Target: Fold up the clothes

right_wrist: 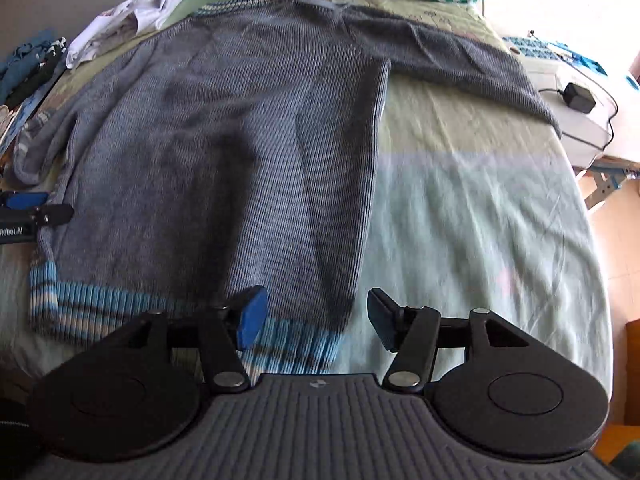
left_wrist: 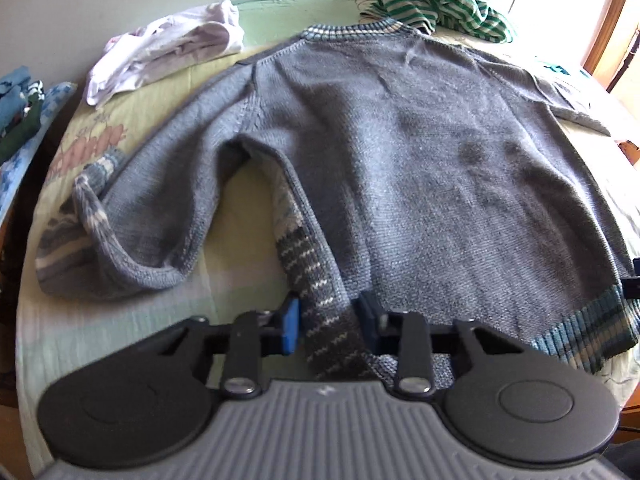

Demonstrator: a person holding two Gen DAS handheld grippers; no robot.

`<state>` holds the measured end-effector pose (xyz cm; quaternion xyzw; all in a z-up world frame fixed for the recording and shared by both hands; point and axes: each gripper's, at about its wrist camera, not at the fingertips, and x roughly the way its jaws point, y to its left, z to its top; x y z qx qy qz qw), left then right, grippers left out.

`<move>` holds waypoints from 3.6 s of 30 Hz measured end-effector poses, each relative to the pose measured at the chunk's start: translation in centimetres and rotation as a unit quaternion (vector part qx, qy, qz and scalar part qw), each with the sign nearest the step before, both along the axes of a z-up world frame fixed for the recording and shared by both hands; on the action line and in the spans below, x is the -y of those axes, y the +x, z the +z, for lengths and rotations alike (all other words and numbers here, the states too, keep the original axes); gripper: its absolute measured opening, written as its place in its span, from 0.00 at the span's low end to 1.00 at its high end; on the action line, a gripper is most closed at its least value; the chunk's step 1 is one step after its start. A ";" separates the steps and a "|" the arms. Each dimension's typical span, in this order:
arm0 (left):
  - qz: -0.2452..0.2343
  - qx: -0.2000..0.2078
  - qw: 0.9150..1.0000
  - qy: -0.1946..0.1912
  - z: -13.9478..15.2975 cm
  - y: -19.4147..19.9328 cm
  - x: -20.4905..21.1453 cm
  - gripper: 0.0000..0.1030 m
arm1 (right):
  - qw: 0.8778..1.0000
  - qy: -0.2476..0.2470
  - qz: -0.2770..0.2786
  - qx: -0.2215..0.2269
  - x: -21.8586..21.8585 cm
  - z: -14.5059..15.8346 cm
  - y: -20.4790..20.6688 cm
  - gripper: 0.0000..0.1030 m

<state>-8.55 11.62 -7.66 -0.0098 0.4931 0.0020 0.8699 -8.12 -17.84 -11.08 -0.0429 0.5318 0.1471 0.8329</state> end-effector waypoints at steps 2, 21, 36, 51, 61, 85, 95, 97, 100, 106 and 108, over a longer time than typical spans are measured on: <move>0.012 -0.002 1.000 -0.011 0.4 -0.3 -0.9 0.07 | 1.000 -0.006 0.006 0.011 0.0 0.0 -0.7 0.41; 0.084 0.010 0.996 0.005 1.1 -8.3 1.3 0.77 | 0.999 0.018 -0.001 0.037 6.8 0.6 -1.4 0.03; 0.123 -0.007 0.992 -0.003 0.9 -10.7 2.5 0.02 | 0.997 0.018 0.071 0.012 6.0 1.0 -2.1 0.06; 0.093 0.044 0.992 -0.071 2.6 -6.2 -3.8 0.64 | 0.961 0.184 0.201 0.038 -13.7 10.0 9.6 0.53; 0.059 0.026 0.997 -0.032 1.0 -5.9 -5.5 0.64 | 0.938 0.123 0.318 -0.060 -40.4 2.7 11.2 0.43; 0.010 0.010 1.000 0.004 -0.6 0.8 -1.5 0.65 | 0.948 0.264 0.017 0.178 -11.5 12.4 23.0 0.08; 0.006 -0.001 1.000 0.014 0.8 -3.3 -2.3 0.66 | 0.948 0.262 -0.014 0.179 -7.3 11.4 25.0 0.08; 0.015 -0.011 1.000 -0.008 0.7 -4.4 -2.4 0.62 | 0.948 0.264 -0.006 0.178 -7.7 11.7 24.9 0.08; 0.031 -0.026 0.998 -0.042 0.4 -5.9 -2.4 0.34 | 0.948 0.264 0.011 0.179 -8.6 11.9 25.1 0.08; 0.065 -0.024 0.996 -0.057 0.0 -6.3 -1.2 0.14 | 0.949 0.251 0.044 0.187 -10.6 12.3 25.6 0.08; 0.076 -0.022 0.995 -0.061 0.3 -6.0 -1.3 0.05 | 0.950 0.246 0.044 0.186 -11.0 12.4 26.0 0.08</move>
